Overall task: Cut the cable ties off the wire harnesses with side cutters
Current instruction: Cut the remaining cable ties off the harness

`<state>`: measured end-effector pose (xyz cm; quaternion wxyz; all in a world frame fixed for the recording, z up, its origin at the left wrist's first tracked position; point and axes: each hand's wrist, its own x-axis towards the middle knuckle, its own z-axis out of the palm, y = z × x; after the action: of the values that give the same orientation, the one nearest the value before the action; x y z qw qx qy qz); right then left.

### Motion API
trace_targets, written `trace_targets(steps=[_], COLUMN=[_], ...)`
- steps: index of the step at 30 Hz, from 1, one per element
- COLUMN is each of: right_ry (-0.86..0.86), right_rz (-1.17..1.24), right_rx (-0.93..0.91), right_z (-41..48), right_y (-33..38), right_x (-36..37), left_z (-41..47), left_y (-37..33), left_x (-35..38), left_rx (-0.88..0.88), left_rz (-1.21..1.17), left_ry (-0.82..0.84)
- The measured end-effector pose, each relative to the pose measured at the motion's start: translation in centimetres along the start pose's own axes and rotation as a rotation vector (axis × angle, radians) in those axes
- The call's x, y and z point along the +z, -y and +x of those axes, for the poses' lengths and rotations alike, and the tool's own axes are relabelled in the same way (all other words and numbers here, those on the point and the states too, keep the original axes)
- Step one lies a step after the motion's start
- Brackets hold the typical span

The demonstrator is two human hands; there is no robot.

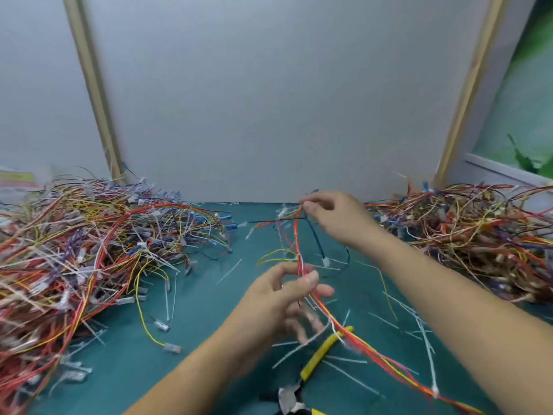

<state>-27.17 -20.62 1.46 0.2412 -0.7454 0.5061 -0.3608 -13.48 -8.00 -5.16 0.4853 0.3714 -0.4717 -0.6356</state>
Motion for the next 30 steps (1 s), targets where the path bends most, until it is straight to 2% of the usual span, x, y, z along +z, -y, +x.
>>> trace_targets(steps=[2,4,5,8,9,11,13,14,15,16,17,19,21,22,25,28,30], right_ry=[-0.020,-0.001,0.070,0.456,0.516,0.440,0.266,0.190,0.125,0.063,0.015,0.064,0.244,0.271,0.132,0.098,0.085], right_rz=[-0.150,-0.095,-0.053,0.094,0.140,0.201,0.281,0.358,0.450,0.532,0.593,0.637,0.509,0.398,0.072,-0.062,-0.146], right_rx=[-0.113,-0.164,-0.163,-0.029,0.007,0.038,0.084,0.104,0.121,0.138,0.153,0.195,0.218,0.186,-0.029,-0.267,-0.379], right_z=[-2.1,-4.7,-6.1,-9.7,-10.2,-10.4,-9.9,-9.4,-8.8,-8.0,-7.2,-5.8,-4.9,-4.8,-5.9,-8.8,-10.9], right_y=[-0.1,-0.3,-0.3,0.1,0.0,-0.4,-0.4,-0.3,0.0,0.4,1.0,2.7,3.8,3.8,2.0,0.7,0.5], right_x=[0.7,1.2,1.3,1.9,2.1,2.6,3.0,3.1,3.2,3.4,3.5,3.7,3.6,3.4,2.7,2.1,1.4], left_z=[0.3,1.0,1.2,1.9,2.1,2.3,2.1,1.6,0.9,0.5,0.2,-0.1,0.0,0.1,0.3,1.0,1.3], left_y=[-0.1,-0.4,-0.6,-0.5,-0.3,0.0,0.2,0.0,-0.2,-0.1,0.1,0.7,1.0,1.1,0.6,0.2,0.1], left_x=[-1.1,-2.6,-3.1,-3.7,-3.7,-3.6,-3.7,-3.6,-3.2,-2.6,-1.7,0.4,1.2,1.1,-0.2,-1.5,-1.6], left_rx=[0.085,0.152,0.175,0.203,0.205,0.204,0.274,0.407,0.586,0.693,0.682,0.404,0.210,0.203,0.248,0.132,0.059], left_rz=[-0.028,-0.098,-0.127,-0.177,-0.184,-0.074,0.284,0.466,0.598,0.676,0.709,0.733,0.621,0.521,0.309,0.097,0.031], left_ry=[-0.170,-0.280,-0.299,-0.286,-0.277,-0.349,-0.652,-0.807,-0.857,-0.785,-0.649,-0.404,-0.290,-0.261,-0.310,-0.399,-0.399])
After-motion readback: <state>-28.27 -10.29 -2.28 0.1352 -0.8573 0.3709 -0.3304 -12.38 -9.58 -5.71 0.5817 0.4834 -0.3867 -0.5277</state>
